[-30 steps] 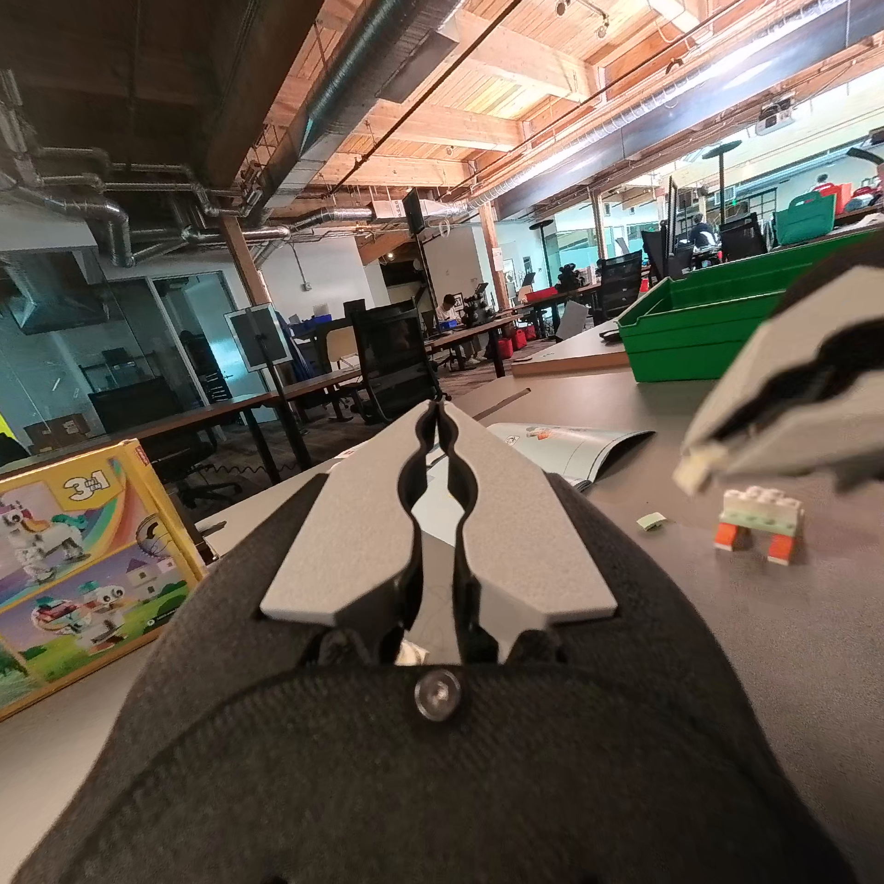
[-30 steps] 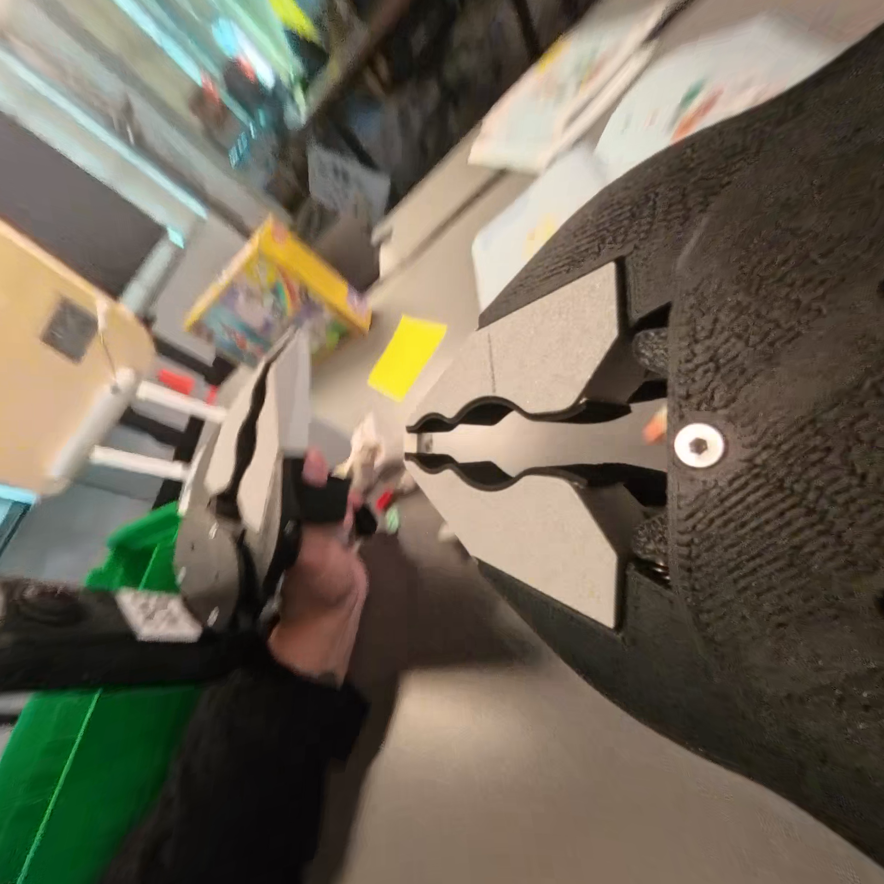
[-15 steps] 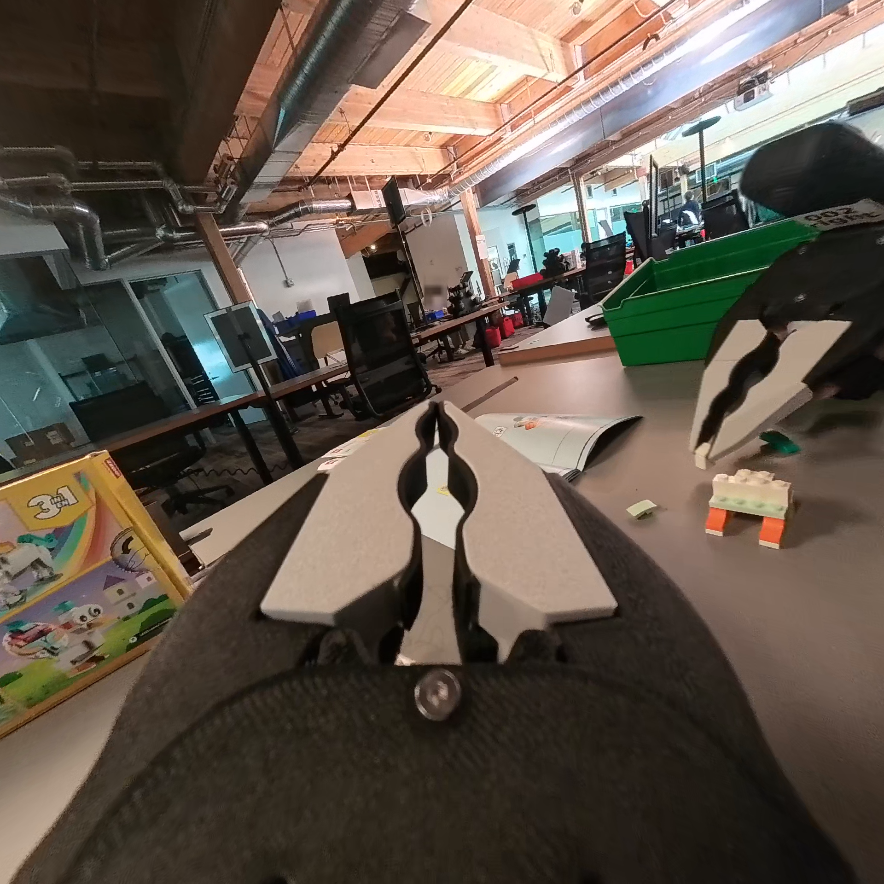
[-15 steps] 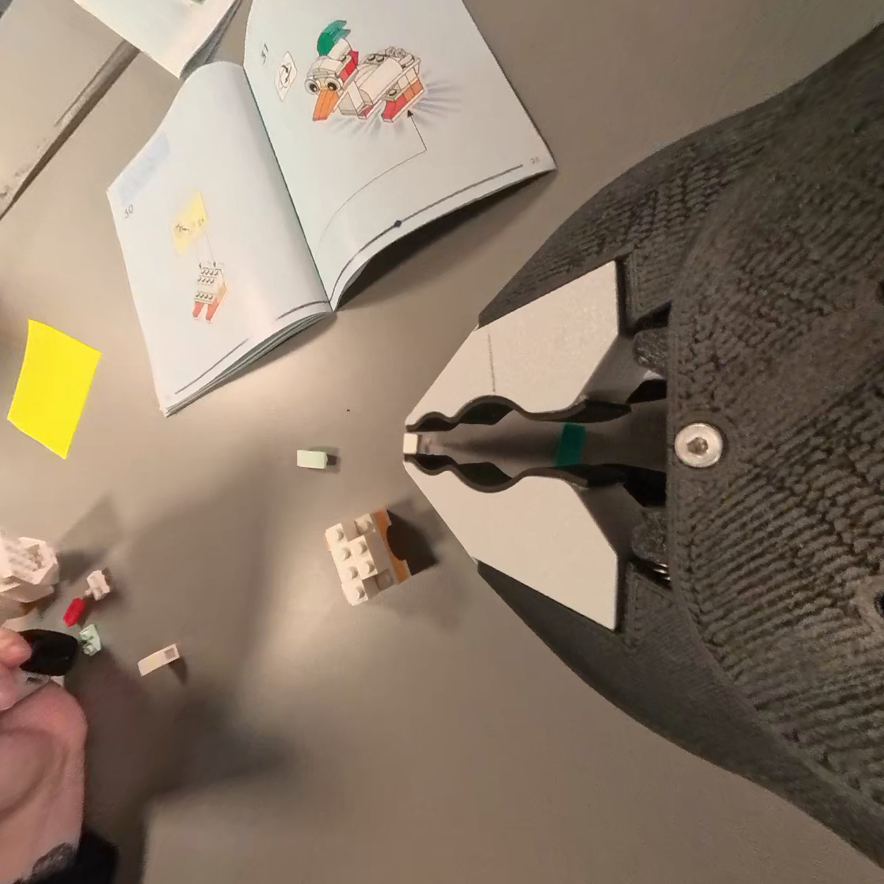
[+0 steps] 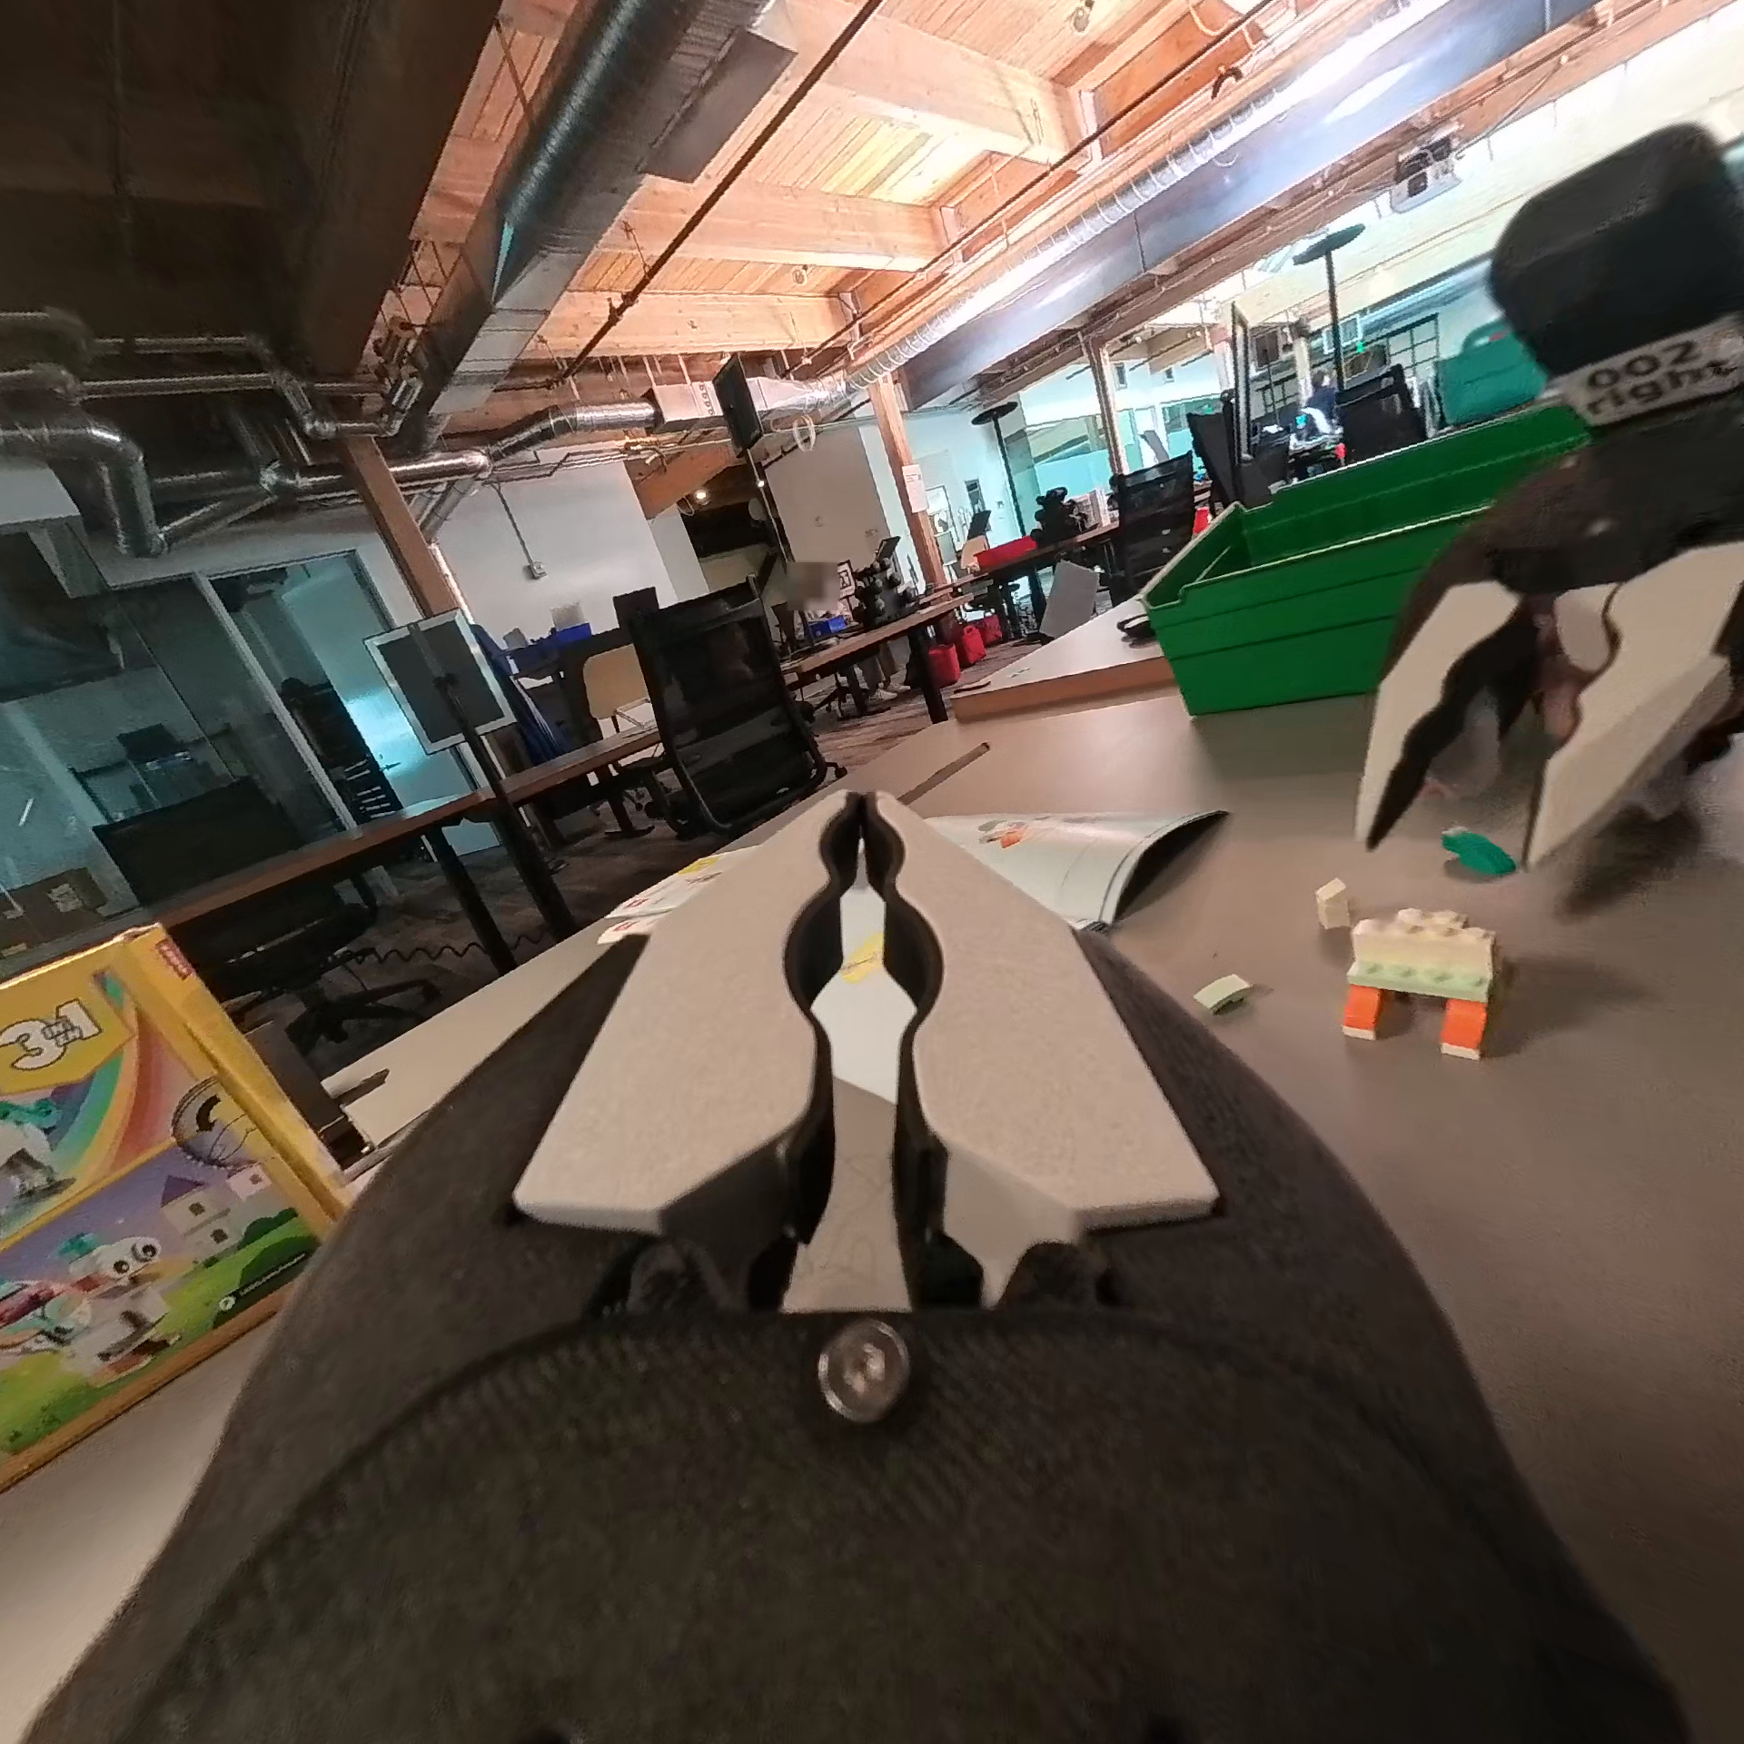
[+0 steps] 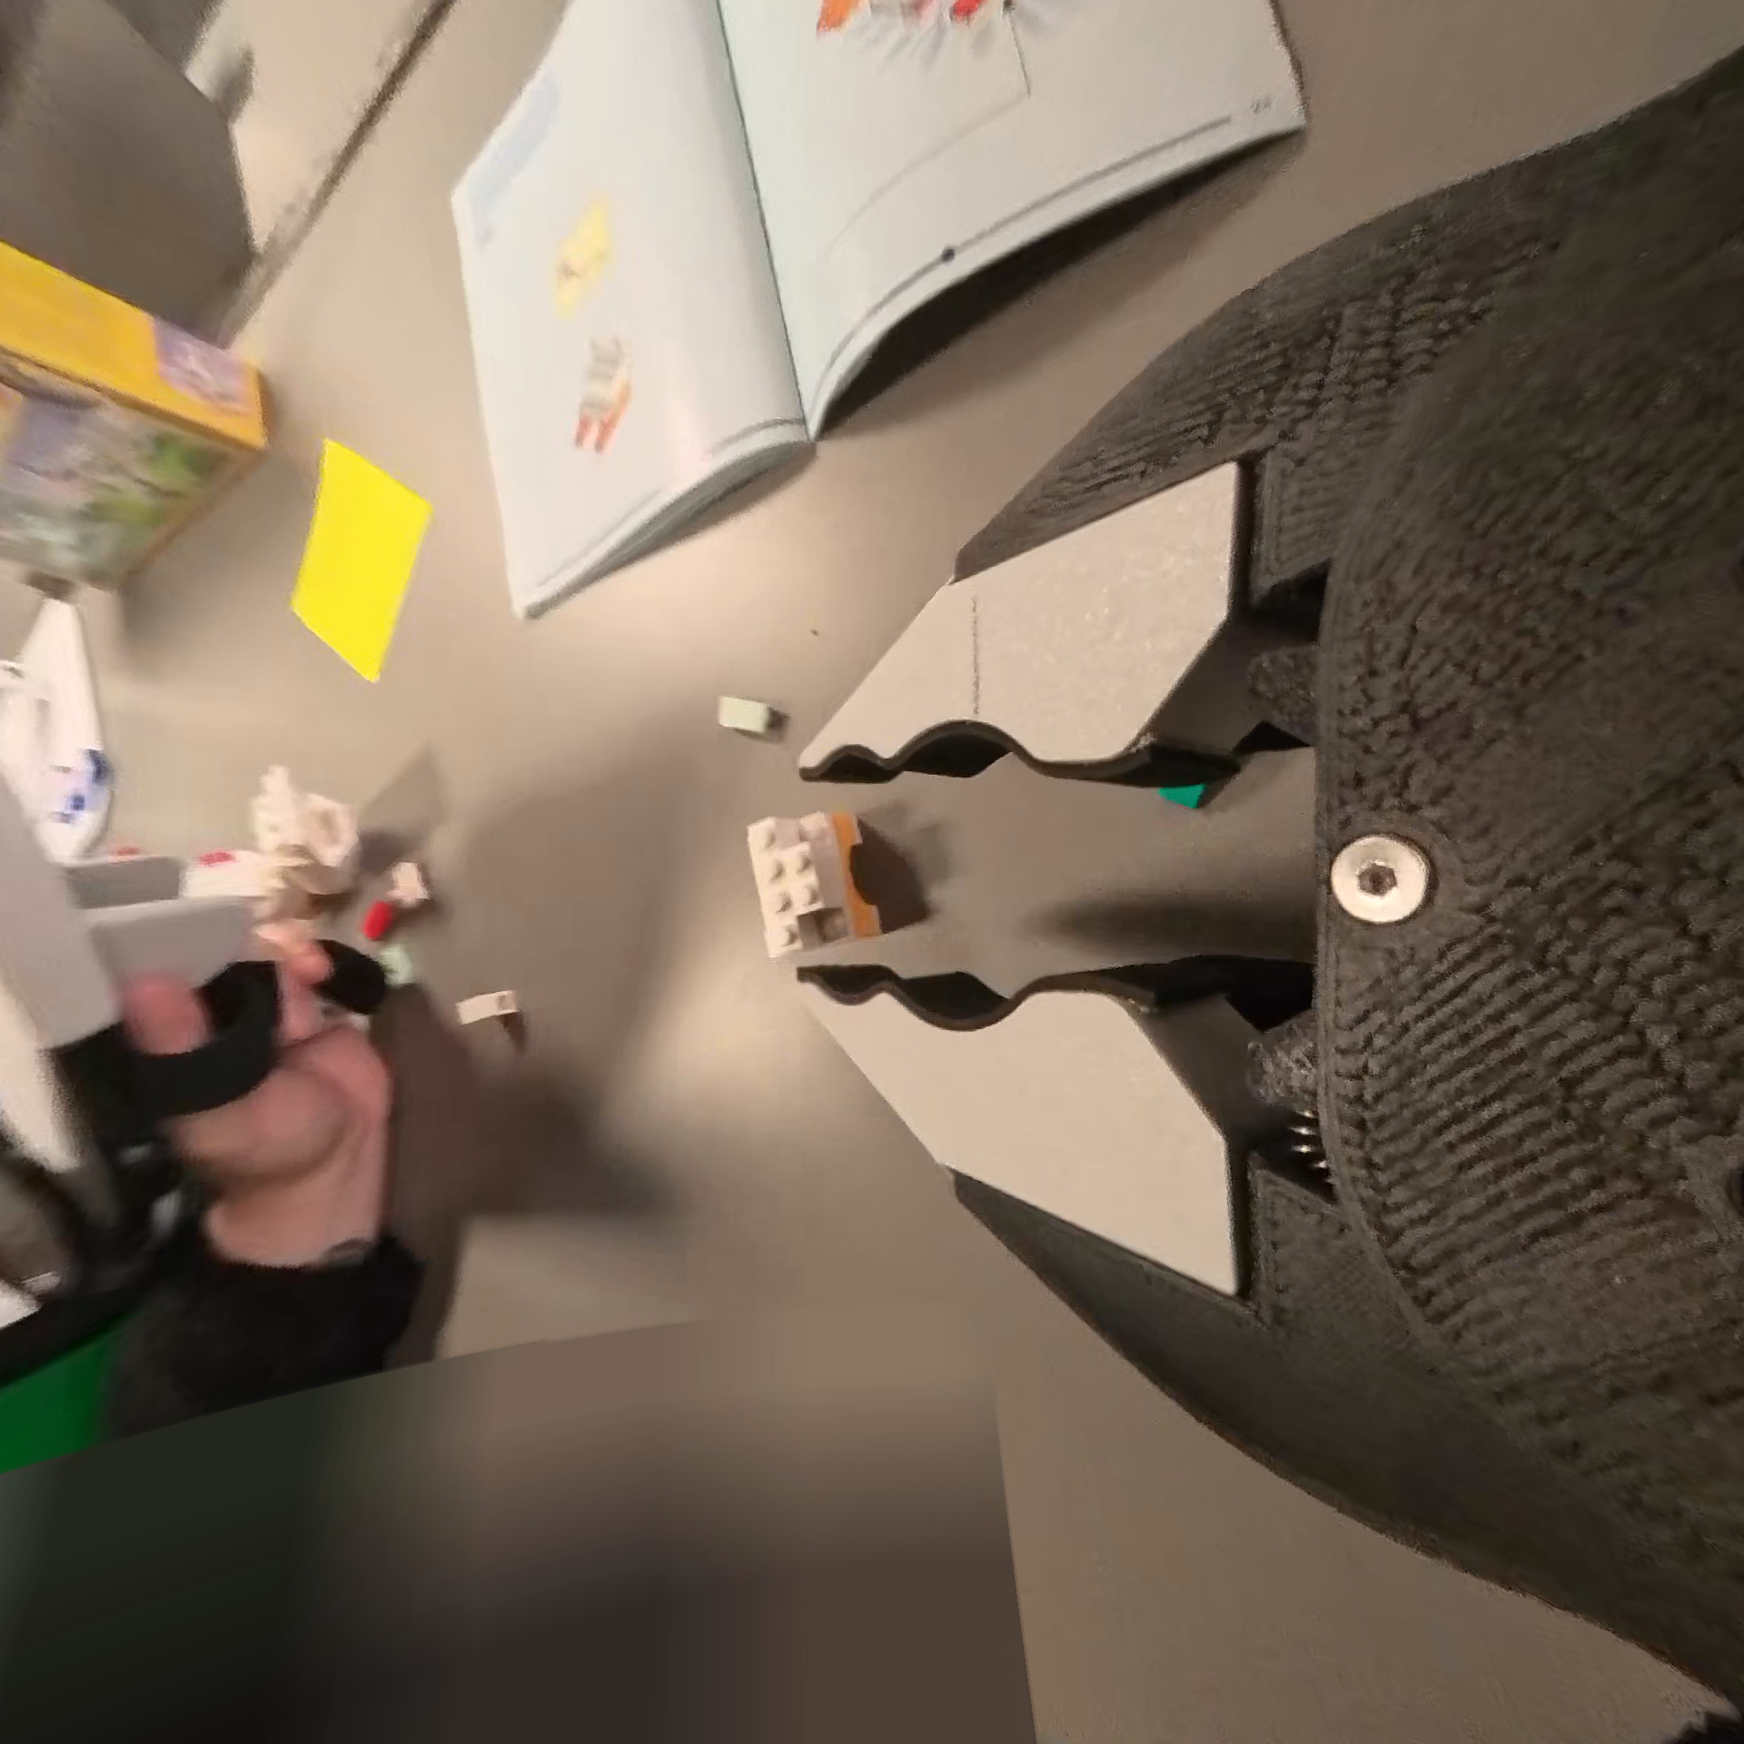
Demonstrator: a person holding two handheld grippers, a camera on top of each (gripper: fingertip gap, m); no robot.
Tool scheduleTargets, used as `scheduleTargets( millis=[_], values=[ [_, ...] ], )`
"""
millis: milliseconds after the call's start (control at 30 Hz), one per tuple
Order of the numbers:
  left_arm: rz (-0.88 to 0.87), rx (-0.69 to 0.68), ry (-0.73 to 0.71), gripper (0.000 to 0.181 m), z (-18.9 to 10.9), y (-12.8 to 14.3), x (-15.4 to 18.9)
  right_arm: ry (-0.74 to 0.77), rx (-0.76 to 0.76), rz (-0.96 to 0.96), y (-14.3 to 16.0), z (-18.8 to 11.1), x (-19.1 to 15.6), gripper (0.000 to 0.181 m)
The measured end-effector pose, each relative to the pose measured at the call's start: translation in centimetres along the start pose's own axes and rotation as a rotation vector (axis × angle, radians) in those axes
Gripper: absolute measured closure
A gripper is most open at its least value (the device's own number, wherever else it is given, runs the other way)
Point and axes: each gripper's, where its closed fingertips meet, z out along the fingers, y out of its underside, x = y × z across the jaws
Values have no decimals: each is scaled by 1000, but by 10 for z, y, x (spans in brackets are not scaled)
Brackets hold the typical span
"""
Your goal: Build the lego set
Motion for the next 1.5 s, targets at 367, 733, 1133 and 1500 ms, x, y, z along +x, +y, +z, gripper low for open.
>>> scheduleTargets(
  millis=[367,733,1133,1500],
  values=[
    [86,83,470,176,-15,-19,102,-50,-140,-13,14,30,-7,137],
    [589,-62,484,139,-13,20,137,-157,-19,90,-10,34,-23,148],
    [1005,-101,432,133,-11,44,149,-282,48,118,-28,38,-47,148],
    [1050,-128,413,153,-10,47,146,-271,6,114,-21,43,-47,146]
  ],
)
